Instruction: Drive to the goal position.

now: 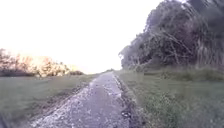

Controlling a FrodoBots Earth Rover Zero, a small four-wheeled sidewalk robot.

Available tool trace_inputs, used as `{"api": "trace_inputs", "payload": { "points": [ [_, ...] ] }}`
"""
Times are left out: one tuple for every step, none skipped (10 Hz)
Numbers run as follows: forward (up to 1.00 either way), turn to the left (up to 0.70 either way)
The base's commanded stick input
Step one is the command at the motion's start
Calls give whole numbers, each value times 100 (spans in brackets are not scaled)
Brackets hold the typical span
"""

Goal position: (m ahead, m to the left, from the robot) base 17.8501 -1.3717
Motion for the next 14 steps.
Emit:
{"api": "trace_inputs", "payload": {
  "points": [
    [68,16],
    [0,0],
    [0,0],
    [0,0],
    [0,0],
    [0,0],
    [0,0],
    [0,0],
    [0,0],
    [0,0],
    [69,0],
    [69,0],
    [69,0],
    [69,0]
  ]
}}
